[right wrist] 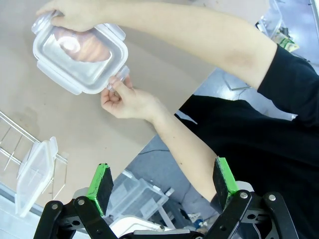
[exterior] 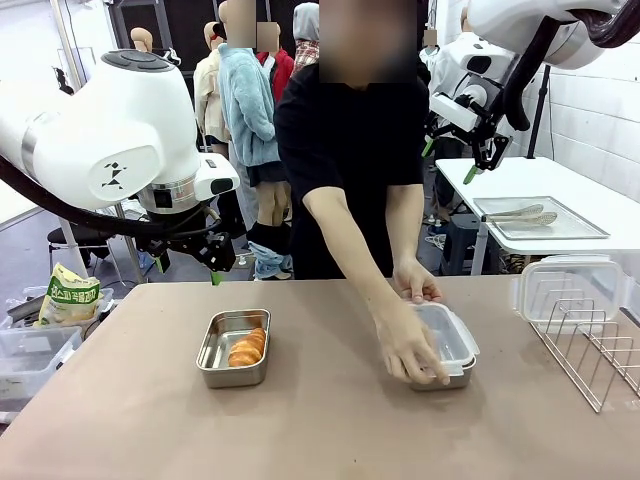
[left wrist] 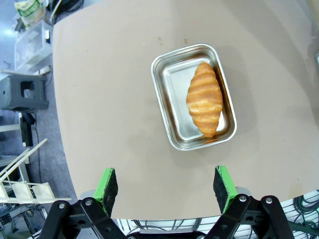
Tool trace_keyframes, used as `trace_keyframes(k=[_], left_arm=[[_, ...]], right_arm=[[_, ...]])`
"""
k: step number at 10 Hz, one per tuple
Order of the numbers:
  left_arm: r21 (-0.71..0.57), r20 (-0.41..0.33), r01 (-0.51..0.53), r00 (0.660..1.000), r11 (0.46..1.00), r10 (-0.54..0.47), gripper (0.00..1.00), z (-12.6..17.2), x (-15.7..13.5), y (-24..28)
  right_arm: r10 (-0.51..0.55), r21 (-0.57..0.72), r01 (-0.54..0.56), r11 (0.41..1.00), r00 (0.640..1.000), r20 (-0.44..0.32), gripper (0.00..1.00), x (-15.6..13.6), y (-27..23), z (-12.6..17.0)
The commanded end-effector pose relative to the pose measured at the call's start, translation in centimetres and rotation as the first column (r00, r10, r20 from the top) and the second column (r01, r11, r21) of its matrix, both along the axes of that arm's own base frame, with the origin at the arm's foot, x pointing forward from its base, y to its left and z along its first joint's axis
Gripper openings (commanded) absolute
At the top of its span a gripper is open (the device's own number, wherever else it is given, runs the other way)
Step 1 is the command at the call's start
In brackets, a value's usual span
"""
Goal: Place the bread in airtight containers.
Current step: Pick up one Airtight Container lid and hand it to the human.
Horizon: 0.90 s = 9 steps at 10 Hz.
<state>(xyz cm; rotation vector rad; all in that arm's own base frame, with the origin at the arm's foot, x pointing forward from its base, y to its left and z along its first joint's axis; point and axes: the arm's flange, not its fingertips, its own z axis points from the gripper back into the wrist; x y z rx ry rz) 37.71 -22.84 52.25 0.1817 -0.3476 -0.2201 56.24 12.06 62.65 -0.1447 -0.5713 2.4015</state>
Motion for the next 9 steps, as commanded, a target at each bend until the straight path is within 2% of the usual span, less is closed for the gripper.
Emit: trace_keyframes(k=[1,4,5,6,7,8,9], left_arm=[[0.002,-0.005,0.001,1.0,1.0,-0.001,1.0,0.1,0.0,0.1],[0.002,-0.005,0.001,1.0,1.0,-0.001,1.0,0.1,0.0,0.1],[0.002,-0.005,0.001,1.0,1.0,-0.001,1.0,0.1,0.0,0.1],[0.002,-0.005,0.001,1.0,1.0,-0.001,1.0,0.1,0.0,0.1],[0.002,-0.005,0.001,1.0,1.0,-0.001,1.0,0.1,0.0,0.1],[0.002,-0.005,0.001,1.0,1.0,-0.001,1.0,0.1,0.0,0.1],[0.002,-0.005,0.001,1.0,1.0,-0.001,1.0,0.1,0.0,0.1]], right_arm=[[-0.002,-0.006,0.002,1.0,1.0,0.004,1.0,0.0,-0.1,-0.1],[0.0,0.0,0.0,1.0,1.0,0.0,1.0,0.0,0.0,0.0],[-0.038,-0.034,0.036,0.999,0.998,-0.05,1.0,-1.0,-2.2,0.2],[-0.126,-0.068,0.12,0.99,0.988,-0.088,1.0,-1.7,-5.6,-0.5],[-0.21,-0.083,0.2,0.976,0.967,-0.142,1.0,-2.2,-8.9,-1.6],[-0.311,-0.089,0.299,0.95,0.926,-0.213,1.0,-2.9,-13.5,-3.8],[-0.367,-0.09,0.356,0.93,0.895,-0.252,1.0,-3.3,-16.1,-5.6]])
